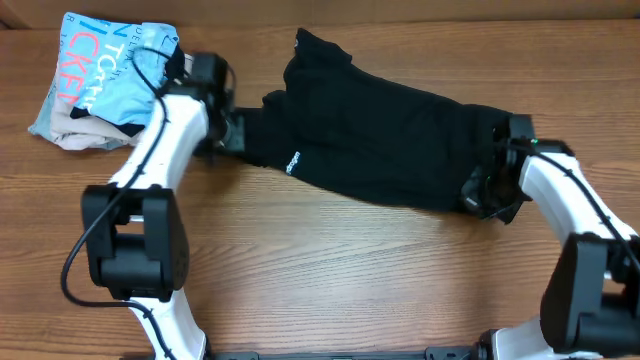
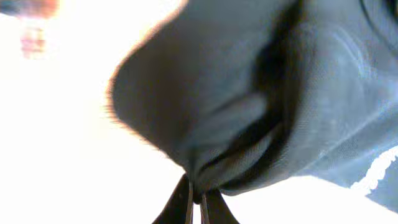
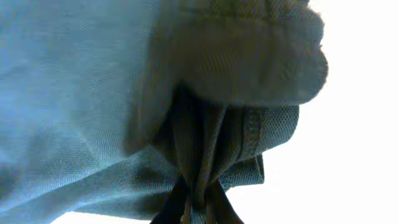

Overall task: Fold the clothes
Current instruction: 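Pull the shirt's left end toward the back with the left gripper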

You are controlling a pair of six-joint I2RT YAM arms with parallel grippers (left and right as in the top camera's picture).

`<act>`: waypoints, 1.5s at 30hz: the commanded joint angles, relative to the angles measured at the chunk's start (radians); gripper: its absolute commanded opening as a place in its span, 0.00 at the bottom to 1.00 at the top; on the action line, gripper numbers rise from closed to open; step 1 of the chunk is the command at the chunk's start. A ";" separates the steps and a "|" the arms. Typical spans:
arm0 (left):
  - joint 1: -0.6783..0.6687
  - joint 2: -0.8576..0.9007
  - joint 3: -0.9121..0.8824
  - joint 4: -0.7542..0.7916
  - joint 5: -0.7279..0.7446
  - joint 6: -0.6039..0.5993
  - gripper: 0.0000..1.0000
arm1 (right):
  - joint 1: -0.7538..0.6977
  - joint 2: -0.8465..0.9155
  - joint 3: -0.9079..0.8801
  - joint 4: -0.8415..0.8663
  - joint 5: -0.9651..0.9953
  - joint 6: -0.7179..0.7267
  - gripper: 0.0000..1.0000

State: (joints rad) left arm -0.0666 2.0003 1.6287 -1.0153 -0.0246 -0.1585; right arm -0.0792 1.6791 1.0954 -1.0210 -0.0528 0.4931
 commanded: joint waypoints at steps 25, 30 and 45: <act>0.014 -0.041 0.154 -0.382 -0.002 0.162 0.13 | -0.006 -0.095 0.022 -0.373 -0.071 -0.028 0.10; 0.007 -0.041 0.154 -0.387 -0.004 0.205 0.49 | -0.006 -0.095 0.022 -0.405 -0.084 -0.043 0.31; -0.042 -0.041 0.396 -0.175 0.231 0.357 0.80 | -0.006 -0.293 0.085 -0.327 -0.060 -0.077 0.94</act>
State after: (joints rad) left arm -0.0696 1.9957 1.9865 -1.2449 0.0692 0.1040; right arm -0.0792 1.4410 1.1309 -1.3655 -0.1349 0.4381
